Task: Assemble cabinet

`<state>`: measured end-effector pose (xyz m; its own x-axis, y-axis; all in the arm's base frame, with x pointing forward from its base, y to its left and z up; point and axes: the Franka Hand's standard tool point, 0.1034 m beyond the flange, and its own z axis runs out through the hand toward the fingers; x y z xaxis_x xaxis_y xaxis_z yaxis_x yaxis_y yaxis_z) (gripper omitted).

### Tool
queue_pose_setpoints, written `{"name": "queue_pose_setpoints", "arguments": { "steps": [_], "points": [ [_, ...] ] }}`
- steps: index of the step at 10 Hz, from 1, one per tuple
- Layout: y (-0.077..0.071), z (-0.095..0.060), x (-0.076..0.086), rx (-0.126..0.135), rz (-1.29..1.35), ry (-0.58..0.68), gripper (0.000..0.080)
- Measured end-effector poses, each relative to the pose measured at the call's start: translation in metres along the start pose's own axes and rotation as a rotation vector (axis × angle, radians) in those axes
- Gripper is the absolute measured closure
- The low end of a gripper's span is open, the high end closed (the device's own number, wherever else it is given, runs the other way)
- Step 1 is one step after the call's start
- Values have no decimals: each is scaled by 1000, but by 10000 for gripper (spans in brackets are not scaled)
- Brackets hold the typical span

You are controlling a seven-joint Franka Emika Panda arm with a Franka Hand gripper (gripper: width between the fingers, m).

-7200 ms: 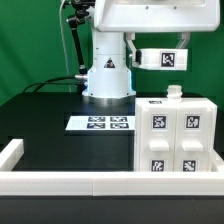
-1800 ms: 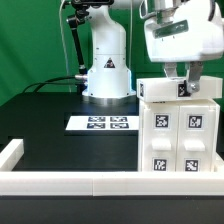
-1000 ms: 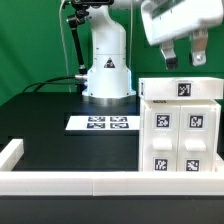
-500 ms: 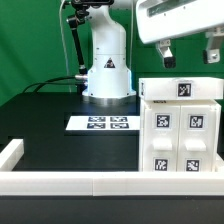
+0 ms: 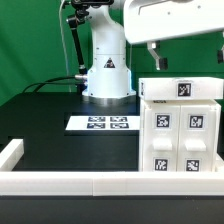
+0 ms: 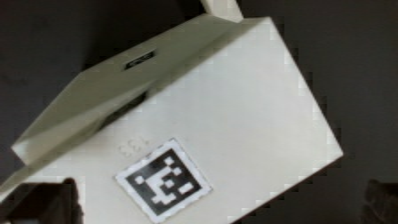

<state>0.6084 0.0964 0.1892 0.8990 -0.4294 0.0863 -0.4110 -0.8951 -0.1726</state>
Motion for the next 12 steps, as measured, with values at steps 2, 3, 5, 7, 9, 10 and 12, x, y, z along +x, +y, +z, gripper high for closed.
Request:
{"name": "queue_pose_setpoints", "arguments": {
  "steps": [2,3,5,7,9,10,12],
  "points": [
    [0,0,0,0,-141,0,2],
    [1,0,0,0,-221,0,2],
    [2,1,2,-11,-432,21,2],
    [7,4,3,-24,-691,53,2],
    [7,6,3,-43,-980,65,2],
    [8,7,2,-55,-1089,57,2],
    [10,9,0,-93,-1349,23,2]
  ]
}}
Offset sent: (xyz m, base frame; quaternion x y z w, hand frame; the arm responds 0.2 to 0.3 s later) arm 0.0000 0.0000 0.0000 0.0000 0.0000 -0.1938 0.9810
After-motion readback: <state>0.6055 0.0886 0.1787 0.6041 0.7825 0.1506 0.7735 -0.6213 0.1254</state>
